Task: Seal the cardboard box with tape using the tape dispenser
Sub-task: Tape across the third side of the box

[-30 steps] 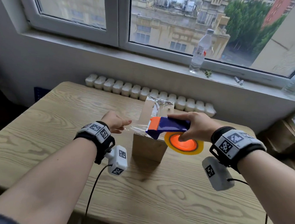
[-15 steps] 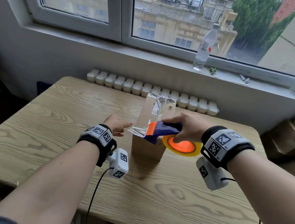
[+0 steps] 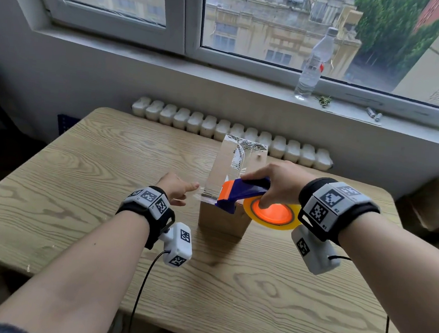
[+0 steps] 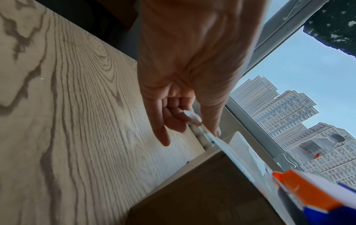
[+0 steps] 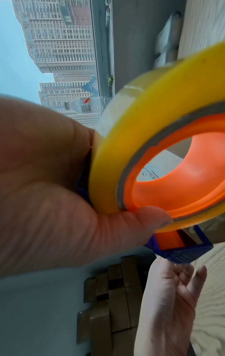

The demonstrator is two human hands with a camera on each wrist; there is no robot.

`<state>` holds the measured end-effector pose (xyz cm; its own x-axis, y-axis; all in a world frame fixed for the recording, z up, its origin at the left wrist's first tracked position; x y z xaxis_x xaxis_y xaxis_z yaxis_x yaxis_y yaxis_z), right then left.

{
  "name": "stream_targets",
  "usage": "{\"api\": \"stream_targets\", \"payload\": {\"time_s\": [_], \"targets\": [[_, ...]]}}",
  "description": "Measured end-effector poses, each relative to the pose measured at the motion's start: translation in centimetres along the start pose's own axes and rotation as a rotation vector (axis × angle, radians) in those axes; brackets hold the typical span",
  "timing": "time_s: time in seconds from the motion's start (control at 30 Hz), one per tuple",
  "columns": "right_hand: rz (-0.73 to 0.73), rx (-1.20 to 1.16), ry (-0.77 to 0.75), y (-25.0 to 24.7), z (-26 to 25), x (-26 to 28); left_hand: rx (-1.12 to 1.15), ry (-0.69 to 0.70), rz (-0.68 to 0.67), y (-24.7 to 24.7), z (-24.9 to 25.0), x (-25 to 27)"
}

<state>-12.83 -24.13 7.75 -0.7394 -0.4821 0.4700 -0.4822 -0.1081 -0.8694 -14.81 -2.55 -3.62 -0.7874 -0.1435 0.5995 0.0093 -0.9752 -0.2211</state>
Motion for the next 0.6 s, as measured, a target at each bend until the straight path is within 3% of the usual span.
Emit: {"api": "stream_targets", "payload": {"time_s": [0.37,0.6], "targets": [[-0.034,0.02,-0.001,0.0,-0.4,-0.7,-0.092,-0.069,-0.122,2.0,-1.3,-0.6],[-0.026,0.035,0.005,-0.1,-0.5,-1.0,-0.118,-0.148,-0.107,3.2,-1.2,-0.5]]}}
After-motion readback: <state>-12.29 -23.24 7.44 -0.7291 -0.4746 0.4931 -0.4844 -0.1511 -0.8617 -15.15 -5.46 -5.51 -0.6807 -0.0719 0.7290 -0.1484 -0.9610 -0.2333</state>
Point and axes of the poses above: each hand's wrist, its own x-axis away from the middle knuckle, its own y-axis out of the palm, z = x × y, the point moved 2 cm from there along -x, towards the middle knuckle, and after that the axes turned 9 degrees about -z, right-handed, at the moved point
